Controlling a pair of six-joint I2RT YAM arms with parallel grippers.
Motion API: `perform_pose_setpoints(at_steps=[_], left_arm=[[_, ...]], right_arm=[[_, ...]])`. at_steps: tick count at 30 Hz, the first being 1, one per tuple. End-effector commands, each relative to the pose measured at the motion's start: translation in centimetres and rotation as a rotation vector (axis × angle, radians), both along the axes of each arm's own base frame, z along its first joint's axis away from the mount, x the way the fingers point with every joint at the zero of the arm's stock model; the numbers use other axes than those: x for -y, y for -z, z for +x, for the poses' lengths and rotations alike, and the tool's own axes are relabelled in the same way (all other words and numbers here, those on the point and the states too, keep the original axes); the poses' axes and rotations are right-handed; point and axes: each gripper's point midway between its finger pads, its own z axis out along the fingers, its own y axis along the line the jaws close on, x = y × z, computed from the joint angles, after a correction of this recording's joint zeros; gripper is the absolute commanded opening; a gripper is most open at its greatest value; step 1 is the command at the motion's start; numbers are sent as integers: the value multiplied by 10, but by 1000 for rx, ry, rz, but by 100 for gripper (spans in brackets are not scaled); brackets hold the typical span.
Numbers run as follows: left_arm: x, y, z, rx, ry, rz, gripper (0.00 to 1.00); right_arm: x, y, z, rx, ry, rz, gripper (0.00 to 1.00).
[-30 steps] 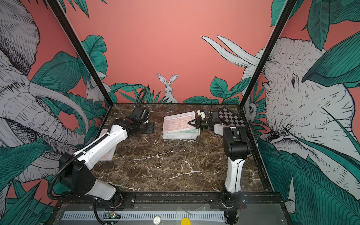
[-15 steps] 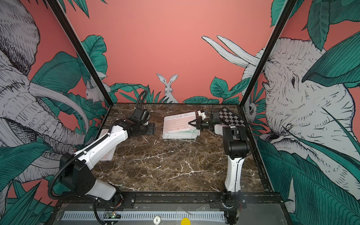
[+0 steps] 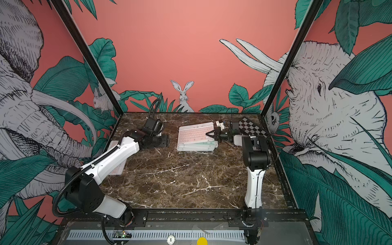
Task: Stack the numeric keypads
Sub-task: Place the numeric keypad at the numeric keypad.
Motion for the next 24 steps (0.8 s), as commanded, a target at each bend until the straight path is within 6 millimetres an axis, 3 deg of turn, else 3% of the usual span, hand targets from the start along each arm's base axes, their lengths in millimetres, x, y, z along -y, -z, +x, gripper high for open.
perform_pose_setpoints(at_steps=[1, 7, 12, 24], left_arm=[[1, -5, -4, 7, -3, -31, 73], [1, -2, -5, 0, -2, -32, 73], [2, 2, -6, -8, -4, -43, 73], [3, 4, -9, -4, 5, -54, 73]], right_arm=[[4, -8, 5, 53, -13, 16, 0], [8, -1, 6, 37, 0, -5, 1], [9, 0, 4, 35, -1, -12, 20], [21, 6, 1, 22, 23, -123, 31]])
